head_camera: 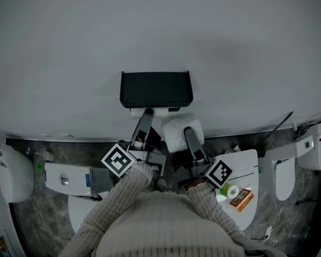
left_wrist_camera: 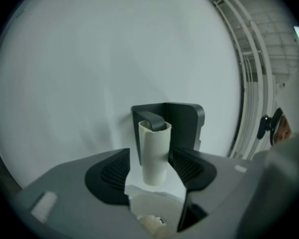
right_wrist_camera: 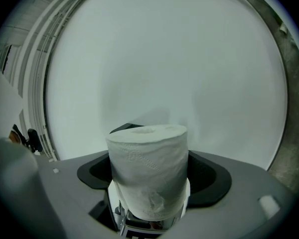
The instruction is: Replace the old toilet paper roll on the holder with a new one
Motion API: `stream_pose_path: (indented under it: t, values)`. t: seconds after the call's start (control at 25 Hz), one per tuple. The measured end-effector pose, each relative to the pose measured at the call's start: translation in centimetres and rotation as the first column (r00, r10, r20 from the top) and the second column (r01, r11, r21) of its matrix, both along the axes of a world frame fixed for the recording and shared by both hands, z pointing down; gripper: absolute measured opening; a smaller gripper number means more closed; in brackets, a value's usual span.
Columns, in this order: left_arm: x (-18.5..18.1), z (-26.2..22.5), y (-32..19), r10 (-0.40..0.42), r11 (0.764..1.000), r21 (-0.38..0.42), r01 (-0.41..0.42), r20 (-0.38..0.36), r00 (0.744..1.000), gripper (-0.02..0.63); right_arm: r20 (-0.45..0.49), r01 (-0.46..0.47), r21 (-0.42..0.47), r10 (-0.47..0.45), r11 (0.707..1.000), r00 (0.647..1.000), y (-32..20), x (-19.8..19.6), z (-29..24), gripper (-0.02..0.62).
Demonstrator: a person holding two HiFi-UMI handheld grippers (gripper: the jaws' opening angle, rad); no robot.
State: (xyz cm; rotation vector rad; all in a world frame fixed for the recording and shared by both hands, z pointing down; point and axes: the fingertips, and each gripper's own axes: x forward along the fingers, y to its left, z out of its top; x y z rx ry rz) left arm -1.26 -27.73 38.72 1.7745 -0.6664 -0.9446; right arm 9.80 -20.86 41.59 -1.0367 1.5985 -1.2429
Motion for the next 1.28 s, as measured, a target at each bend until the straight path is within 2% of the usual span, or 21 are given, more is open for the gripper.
stream_pose_path:
  t: [0.28, 0.4, 0.48, 0.92, 1.28]
  values:
    - [0.6, -0.1, 0.0, 0.014, 1.0, 0.011, -0.014, -0.004, 1.0, 0.239, -0.007, -0.015, -0.009, 0.015, 1.0, 1.0, -0.1, 0.1, -0.1, 0.426]
    - [0.7, -0.1, 0.2, 0.02, 1.0, 0.018, -0.02, -0.007, 1.0, 0.179, -0.004, -0.017, -0.008, 0.017, 1.0, 1.0, -0.1, 0.2, -0.1, 0.426]
    - [0.7, -0.3, 0.3, 0.02, 0.999, 0.026, -0.019, -0.003, 1.0, 0.163, -0.002, -0.017, -0.008, 0.017, 1.0, 1.0, -0.1, 0.2, -0.1, 0.426]
    - [0.8, -0.1, 0.3, 0.033, 0.999, 0.022, -0.033, -0.009, 0.999, 0.158, 0.007, -0.043, -0.005, 0.043, 0.999, 0.999, 0.0, 0.7, -0.1, 0.426]
    - [1.7, -0.1, 0.3, 0.098, 0.995, 0.021, -0.098, -0.045, 0.994, 0.159, -0.009, -0.1, -0.003, 0.1, 0.995, 0.995, 0.5, 1.5, -0.2, 0.426]
